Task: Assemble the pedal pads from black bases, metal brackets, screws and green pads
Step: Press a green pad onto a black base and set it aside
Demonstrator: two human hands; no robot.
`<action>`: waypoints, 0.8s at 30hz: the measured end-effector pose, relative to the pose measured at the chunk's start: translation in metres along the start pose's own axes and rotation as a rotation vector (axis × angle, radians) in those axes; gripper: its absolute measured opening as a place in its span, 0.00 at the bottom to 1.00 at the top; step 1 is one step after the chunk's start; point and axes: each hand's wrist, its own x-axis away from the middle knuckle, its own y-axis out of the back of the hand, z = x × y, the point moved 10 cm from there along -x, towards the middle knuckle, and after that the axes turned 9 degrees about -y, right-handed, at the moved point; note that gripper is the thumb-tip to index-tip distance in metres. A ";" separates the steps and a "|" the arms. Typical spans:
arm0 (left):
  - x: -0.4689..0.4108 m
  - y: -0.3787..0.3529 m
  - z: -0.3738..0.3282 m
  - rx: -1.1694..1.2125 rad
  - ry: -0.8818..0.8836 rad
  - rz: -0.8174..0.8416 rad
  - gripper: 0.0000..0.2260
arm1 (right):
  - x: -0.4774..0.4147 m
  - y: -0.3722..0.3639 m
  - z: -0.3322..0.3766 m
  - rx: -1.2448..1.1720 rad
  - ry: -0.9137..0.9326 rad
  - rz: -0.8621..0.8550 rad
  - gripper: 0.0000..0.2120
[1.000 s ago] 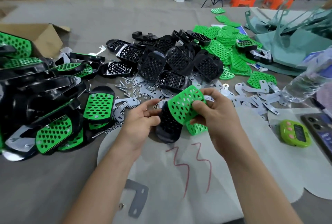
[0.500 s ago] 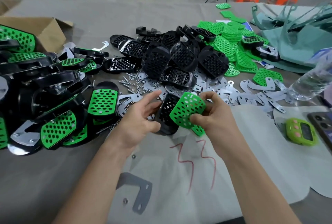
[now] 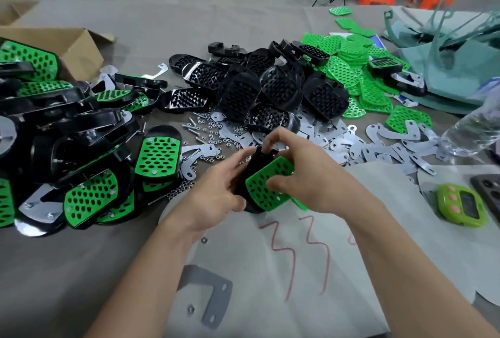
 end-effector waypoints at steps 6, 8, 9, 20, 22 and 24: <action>-0.001 -0.002 0.001 0.038 -0.012 0.027 0.45 | -0.002 -0.002 0.015 0.148 0.041 -0.153 0.22; -0.001 0.000 -0.002 0.033 -0.025 0.012 0.43 | 0.002 0.004 0.019 0.126 0.084 -0.230 0.21; -0.001 0.001 -0.003 0.029 -0.033 0.009 0.43 | 0.005 0.005 0.021 0.109 0.102 -0.255 0.21; -0.004 0.004 -0.009 0.019 -0.058 -0.051 0.36 | 0.010 0.002 0.025 0.055 0.172 -0.355 0.26; -0.005 0.006 -0.006 0.034 -0.047 -0.074 0.36 | 0.010 0.003 0.021 0.031 0.144 -0.361 0.25; -0.006 0.008 -0.003 0.049 -0.025 -0.101 0.36 | 0.010 0.004 0.018 0.005 0.125 -0.368 0.26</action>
